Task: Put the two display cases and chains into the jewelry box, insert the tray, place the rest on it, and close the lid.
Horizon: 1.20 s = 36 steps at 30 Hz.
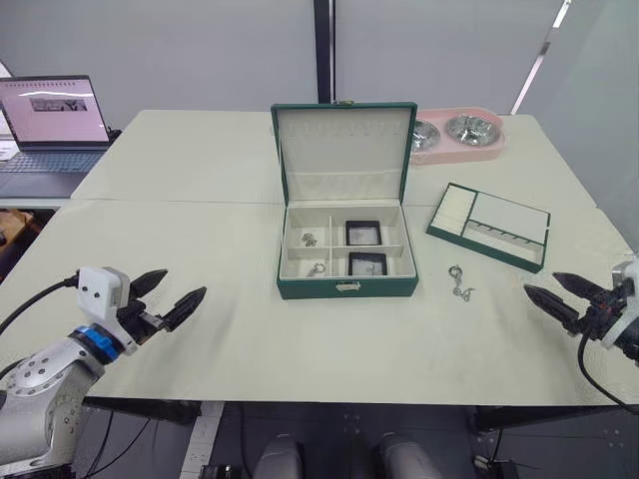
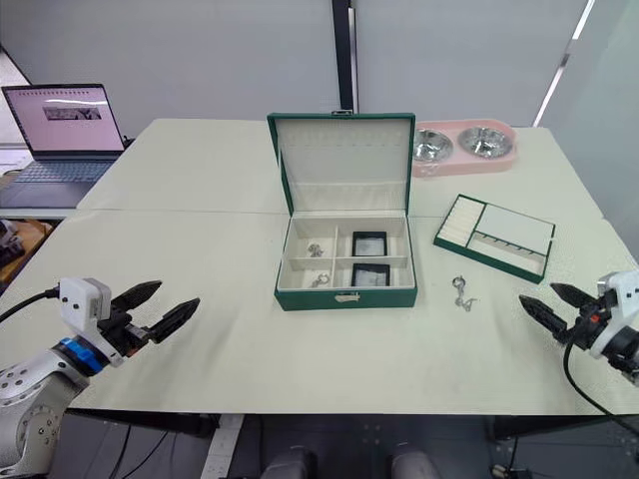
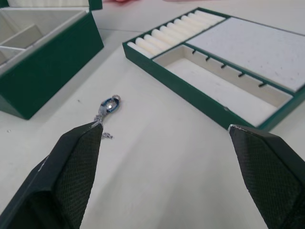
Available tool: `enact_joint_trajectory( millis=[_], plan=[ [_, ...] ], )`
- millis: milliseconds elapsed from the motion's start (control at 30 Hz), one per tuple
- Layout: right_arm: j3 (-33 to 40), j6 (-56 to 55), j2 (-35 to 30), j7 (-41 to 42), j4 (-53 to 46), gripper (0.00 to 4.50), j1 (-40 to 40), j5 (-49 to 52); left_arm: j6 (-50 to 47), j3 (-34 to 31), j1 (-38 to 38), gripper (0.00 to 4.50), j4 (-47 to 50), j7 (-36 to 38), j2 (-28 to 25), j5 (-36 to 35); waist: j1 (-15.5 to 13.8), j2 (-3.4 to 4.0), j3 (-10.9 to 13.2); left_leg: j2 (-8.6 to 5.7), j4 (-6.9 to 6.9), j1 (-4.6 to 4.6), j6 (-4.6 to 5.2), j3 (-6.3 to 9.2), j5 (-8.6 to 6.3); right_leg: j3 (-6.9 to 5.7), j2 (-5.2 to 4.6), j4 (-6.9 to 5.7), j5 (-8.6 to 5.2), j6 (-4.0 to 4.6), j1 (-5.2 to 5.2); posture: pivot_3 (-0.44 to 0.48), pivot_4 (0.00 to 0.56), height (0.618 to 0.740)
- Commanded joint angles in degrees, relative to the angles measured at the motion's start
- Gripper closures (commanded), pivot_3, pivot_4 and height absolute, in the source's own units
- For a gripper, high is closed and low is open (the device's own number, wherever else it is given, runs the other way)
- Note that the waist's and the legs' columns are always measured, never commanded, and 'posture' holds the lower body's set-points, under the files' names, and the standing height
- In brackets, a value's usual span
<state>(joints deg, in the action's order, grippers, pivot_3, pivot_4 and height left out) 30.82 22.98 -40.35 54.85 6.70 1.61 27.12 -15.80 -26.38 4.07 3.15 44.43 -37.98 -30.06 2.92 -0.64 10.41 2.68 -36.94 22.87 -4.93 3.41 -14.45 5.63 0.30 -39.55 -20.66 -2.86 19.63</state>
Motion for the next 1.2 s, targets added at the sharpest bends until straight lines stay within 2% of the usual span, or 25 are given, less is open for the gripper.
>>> enact_joint_trajectory(
  millis=[33,300,833,1067,1200],
  plan=[
    [2.4,-4.7,0.6,-1.8,1.2,0.03,-2.1,-0.3,2.4,-3.0,-0.4,0.00,-1.3,0.2,-1.4,0.5,0.0,-0.01,0.0,0.00,0.00,0.00,0.00,0.01,0.00,-0.01,0.00,0.00,0.00,0.00,0.00,0.000,0.150,0.740],
    [2.3,-9.8,3.1,-6.3,5.7,0.03,-3.3,-0.3,4.9,-3.2,-0.2,0.00,-5.3,-0.3,-0.7,1.5,0.2,0.00,0.0,0.01,0.02,-0.03,0.00,-0.03,0.00,0.03,0.01,-0.02,0.00,0.00,0.00,0.000,0.150,0.740],
    [1.5,-11.1,1.8,-6.1,8.2,0.03,-1.6,1.0,5.3,-2.3,-0.5,0.00,-4.6,-0.7,-0.5,1.4,0.2,0.00,0.0,0.01,0.01,-0.03,0.00,-0.03,0.00,0.03,0.00,-0.02,0.00,0.00,-0.01,0.000,0.150,0.740],
    [-3.2,-5.1,-3.2,0.1,3.3,0.03,1.5,2.8,0.8,5.8,-7.0,0.00,1.9,2.0,-0.8,0.3,0.1,0.01,0.0,-0.01,-0.02,-0.02,-0.01,-0.02,0.01,0.02,-0.01,-0.08,0.00,0.00,-0.01,0.000,0.150,0.740],
    [-8.8,-2.8,-7.7,5.1,4.3,0.03,7.6,1.0,-3.0,13.0,-13.0,0.00,6.2,4.9,-0.8,0.0,0.0,0.01,0.0,-0.01,-0.05,-0.04,-0.01,-0.01,0.01,0.00,0.01,-0.12,0.00,0.00,-0.03,0.000,0.150,0.740]
  ],
)
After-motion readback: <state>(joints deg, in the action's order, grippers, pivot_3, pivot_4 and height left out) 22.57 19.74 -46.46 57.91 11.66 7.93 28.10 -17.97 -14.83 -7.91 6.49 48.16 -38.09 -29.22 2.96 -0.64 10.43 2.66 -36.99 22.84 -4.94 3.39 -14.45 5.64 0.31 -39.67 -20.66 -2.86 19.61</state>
